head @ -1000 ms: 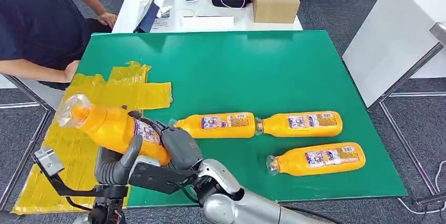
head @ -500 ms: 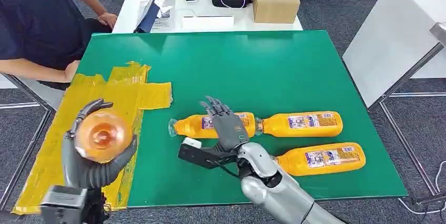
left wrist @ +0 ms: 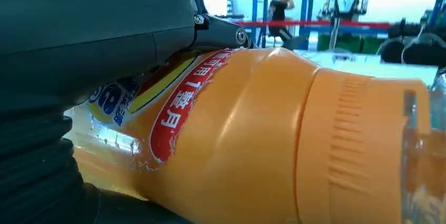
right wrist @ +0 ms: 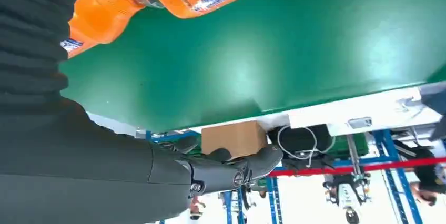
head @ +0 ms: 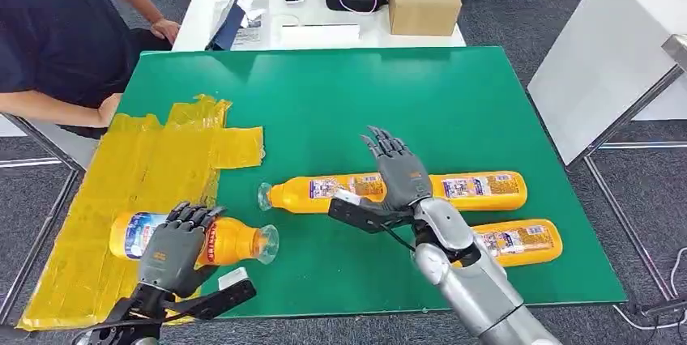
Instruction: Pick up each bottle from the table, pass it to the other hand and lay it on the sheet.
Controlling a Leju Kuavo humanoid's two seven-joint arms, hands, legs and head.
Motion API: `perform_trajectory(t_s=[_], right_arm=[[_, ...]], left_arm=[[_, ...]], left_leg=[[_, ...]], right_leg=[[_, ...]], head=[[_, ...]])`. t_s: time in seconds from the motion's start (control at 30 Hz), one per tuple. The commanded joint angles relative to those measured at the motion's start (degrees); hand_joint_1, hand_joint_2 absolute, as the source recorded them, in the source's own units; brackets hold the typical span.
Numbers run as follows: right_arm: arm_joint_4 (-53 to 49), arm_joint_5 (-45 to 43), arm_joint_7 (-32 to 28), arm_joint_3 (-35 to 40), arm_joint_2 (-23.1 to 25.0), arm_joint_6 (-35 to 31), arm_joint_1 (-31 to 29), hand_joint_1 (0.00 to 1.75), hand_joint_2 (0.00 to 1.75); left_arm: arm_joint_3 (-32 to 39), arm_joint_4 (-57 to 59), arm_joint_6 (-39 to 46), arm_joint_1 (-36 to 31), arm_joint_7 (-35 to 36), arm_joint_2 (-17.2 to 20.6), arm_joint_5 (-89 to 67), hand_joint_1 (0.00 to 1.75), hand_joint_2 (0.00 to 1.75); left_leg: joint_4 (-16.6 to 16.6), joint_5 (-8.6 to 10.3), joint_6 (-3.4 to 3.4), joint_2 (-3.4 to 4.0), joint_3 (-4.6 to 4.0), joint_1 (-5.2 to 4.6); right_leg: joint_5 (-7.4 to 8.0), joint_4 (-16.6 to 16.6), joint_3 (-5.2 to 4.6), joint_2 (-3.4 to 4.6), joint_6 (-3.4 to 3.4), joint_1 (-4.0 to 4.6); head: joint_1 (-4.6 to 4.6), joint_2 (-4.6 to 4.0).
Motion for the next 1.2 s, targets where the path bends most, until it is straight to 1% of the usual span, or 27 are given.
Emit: perform_trajectory(t_s=[0.03, 0.1, 0.13, 0.27, 0.3, 0.33, 0.37, 0.4, 0.43, 0.47, 0.5, 0.53, 0.57, 0.67, 0.73, 0.83, 0.9, 0.97, 1.03, 1.07, 1.1, 1.13, 1.17, 1.2], right_arm=[[11.3, -0.8, 0.8, 2.3, 2.9, 4.8, -7.0, 0.0, 1.75], [12.2, -1.1, 2.1, 3.4, 3.5, 6.0, -7.6, 0.0, 1.75], [13.4, -2.1, 2.5, 3.7, 3.6, 6.8, -7.8, 0.0, 1.75], [14.0, -2.3, 2.2, 4.4, 4.1, 6.8, -8.5, 0.0, 1.75], [14.0, -2.3, 2.2, 4.4, 4.1, 6.8, -8.5, 0.0, 1.75], [14.3, -3.1, 2.5, 4.3, 3.9, 7.6, -8.5, 0.0, 1.75], [14.4, -3.2, 2.5, 4.5, 3.9, 7.6, -8.7, 0.0, 1.75], [14.5, -3.2, 2.5, 4.6, 4.0, 7.6, -8.8, 0.0, 1.75], [15.8, -3.9, 2.5, 4.7, 4.1, 8.0, -9.2, 0.0, 1.75], [18.4, -4.7, 1.5, 5.2, 4.3, 8.0, -10.2, 0.0, 1.75], [20.3, -5.2, 1.2, 5.6, 4.5, 8.1, -10.8, 0.0, 1.75], [22.2, -5.5, 0.6, 6.1, 4.9, 8.0, -11.6, 0.0, 1.75], [23.1, -6.0, 0.3, 6.3, 5.3, 7.9, -12.2, 0.0, 1.75], [26.2, -7.0, 0.1, 6.9, 6.2, 8.5, -13.5, 0.0, 1.75], [27.6, -7.2, 0.4, 7.9, 6.5, 9.5, -14.3, 0.0, 1.75], [33.3, -8.2, -0.2, 8.8, 7.0, 10.5, -16.1, 0.0, 1.75], [35.6, -8.2, -0.7, 9.4, 7.0, 10.8, -16.7, 0.0, 1.75], [37.8, -7.3, -0.8, 10.7, 6.9, 10.8, -17.3, 0.0, 1.75], [39.6, -6.6, -1.4, 11.5, 6.4, 10.7, -17.3, 0.0, 1.75], [40.9, -5.8, -1.6, 12.3, 6.2, 10.6, -17.3, 0.17, 1.75], [41.5, -5.3, -1.7, 12.8, 6.2, 10.3, -17.1, 0.31, 1.75], [42.4, -4.7, -1.4, 13.3, 6.0, 10.3, -16.7, 1.45, 1.75], [43.3, -3.9, -1.5, 14.1, 5.8, 10.3, -16.5, 1.66, 1.75], [44.1, -3.7, -1.6, 14.2, 5.7, 9.8, -16.2, 1.66, 1.75]], left_arm=[[-5.8, 11.7, -5.8, -7.0, 2.4, 4.5, 0.5, 1.75, 1.75], [-7.3, 13.1, -8.5, -8.8, 3.5, 5.0, 0.5, 1.75, 1.75], [-7.4, 13.9, -9.5, -8.9, 3.5, 5.3, 2.1, 1.75, 1.75], [-8.3, 14.2, -10.0, -10.6, 3.4, 5.2, 2.3, 1.75, 1.75], [-8.3, 14.2, -10.0, -10.6, 3.4, 5.2, 2.3, 1.75, 1.75], [-8.9, 14.2, -11.9, -10.6, 3.6, 6.1, 3.2, 1.75, 1.75], [-9.1, 14.4, -11.9, -10.9, 3.6, 6.2, 3.2, 1.75, 1.75], [-9.2, 14.4, -11.9, -11.1, 3.6, 6.2, 3.2, 0.1, 1.75], [-9.8, 15.3, -13.5, -11.4, 3.2, 7.3, 4.3, 0.0, 1.75], [-10.4, 17.2, -15.3, -12.1, 2.7, 8.6, 7.1, 0.0, 0.0], [-10.8, 18.5, -15.8, -12.3, 2.0, 9.6, 8.7, 0.0, 0.0], [-11.3, 19.7, -15.8, -13.0, 1.9, 10.1, 8.8, 0.0, 0.0], [-11.6, 19.9, -15.6, -13.6, 1.6, 10.1, 9.1, 0.0, 0.0], [-11.4, 20.0, -16.4, -14.5, 1.5, 9.4, 11.3, 0.0, 0.0], [-11.4, 19.6, -17.9, -15.3, 1.9, 9.4, 13.7, 0.0, 0.0], [-11.5, 19.9, -20.1, -16.8, 1.3, 10.7, 18.6, 0.0, 0.0], [-11.4, 19.8, -20.7, -17.5, 1.2, 11.2, 20.3, 0.0, 0.0], [-9.5, 18.0, -20.8, -17.7, 0.7, 9.7, 25.1, 0.0, 0.0], [-6.6, 15.5, -19.8, -16.2, -0.1, 7.6, 30.9, 0.0, 0.0], [-4.7, 13.0, -18.6, -14.9, -1.0, 5.8, 34.8, 0.0, 0.0], [-3.9, 11.1, -17.9, -14.3, -1.2, 4.5, 36.6, 0.0, 0.0], [-2.4, 8.5, -17.4, -12.6, -0.8, 3.2, 39.7, 0.0, 0.0], [-0.8, 6.9, -16.3, -11.2, -2.5, 1.7, 42.9, 0.0, 0.0], [-0.8, 6.1, -16.3, -10.1, -2.7, 1.9, 43.1, 0.0, 0.0]], left_leg=[[-0.1, 0.01, -0.03, 0.05, 0.17, -0.03], [-0.1, 0.02, -0.06, 0.09, 0.24, -0.05], [0.0, 0.03, -0.05, 0.04, 0.11, -0.03], [-0.1, 0.03, -0.07, 0.03, 0.27, 0.02], [0.0, 0.06, 0.02, -0.03, 0.08, -0.03], [0.0, 0.03, 0.0, -0.02, 0.16, -0.02], [0.0, -0.01, -0.02, 0.03, 0.22, 0.01], [0.0, 0.04, 0.0, -0.01, 0.12, -0.03], [0.0, 0.0, -0.02, 0.03, 0.2, 0.01], [0.0, 0.03, 0.0, 0.02, 0.17, -0.03], [0.0, 0.01, -0.02, 0.0, 0.22, 0.0], [-0.1, 0.07, 0.0, 0.01, 0.1, -0.03], [-0.1, 0.04, -0.03, 0.06, 0.28, -0.02], [0.0, 0.07, -0.01, 0.05, 0.12, -0.03], [0.0, 0.05, -0.05, 0.08, 0.19, 0.03], [0.0, 0.07, 0.0, -0.01, 0.07, -0.01], [0.0, 0.07, -0.01, -0.02, 0.19, -0.02], [0.0, 0.07, 0.0, -0.02, 0.12, -0.01], [0.0, 0.04, -0.01, -0.03, 0.22, 0.01], [0.0, 0.06, 0.01, -0.05, 0.13, -0.01], [0.0, 0.02, 0.01, 0.01, 0.21, 0.02], [0.0, 0.05, 0.03, -0.04, 0.12, -0.01], [0.0, 0.01, 0.02, -0.05, 0.15, 0.02], [0.0, -0.01, 0.01, -0.01, 0.18, 0.03]], right_leg=[[0.0, -0.1, 0.17, 0.03, -0.01, -0.03], [0.01, 0.0, 0.22, 0.06, -0.03, -0.04], [0.02, 0.0, 0.12, 0.01, -0.03, -0.02], [-0.01, -0.1, 0.3, -0.02, -0.06, 0.04], [-0.01, 0.0, 0.11, -0.04, -0.01, -0.01], [-0.04, 0.0, 0.2, -0.04, -0.02, 0.0], [-0.06, 0.0, 0.26, 0.0, -0.03, 0.03], [-0.03, 0.0, 0.15, -0.02, -0.01, -0.01], [-0.05, -0.1, 0.25, 0.0, -0.02, 0.02], [-0.04, 0.0, 0.19, 0.01, -0.01, -0.01], [-0.05, 0.0, 0.27, -0.02, -0.02, 0.01], [0.0, 0.0, 0.13, 0.0, -0.01, -0.02], [-0.01, -0.1, 0.3, 0.04, -0.03, 0.0], [0.01, 0.0, 0.12, 0.04, -0.02, -0.02], [0.0, 0.0, 0.21, 0.04, -0.04, 0.05], [0.01, 0.0, 0.1, 0.0, -0.01, 0.0], [-0.02, 0.0, 0.23, -0.02, -0.01, -0.01], [0.0, 0.0, 0.17, -0.01, 0.0, 0.0], [-0.03, 0.0, 0.3, -0.03, -0.01, 0.03], [-0.01, 0.0, 0.2, -0.04, 0.01, 0.0], [-0.02, 0.0, 0.29, 0.0, 0.01, 0.03], [-0.01, 0.0, 0.2, -0.03, 0.02, 0.0], [-0.04, 0.0, 0.26, -0.05, 0.02, 0.03], [-0.05, 0.0, 0.29, -0.02, 0.02, 0.04]], head=[[0.02, 0.0], [0.0, 0.0], [0.04, 0.0], [0.02, 0.0], [0.02, 0.0], [0.02, 0.0], [0.02, 0.0], [0.02, 0.0], [0.02, 0.0], [0.02, 0.0], [0.02, 0.0], [0.02, 0.0], [0.02, 0.0], [0.02, 0.0], [0.02, 0.0], [0.0, 0.0], [0.02, 0.0], [0.02, 0.0], [0.02, 0.0], [0.02, 0.0], [0.02, 0.0], [0.04, 0.0], [0.02, 0.0], [0.02, 0.0]])
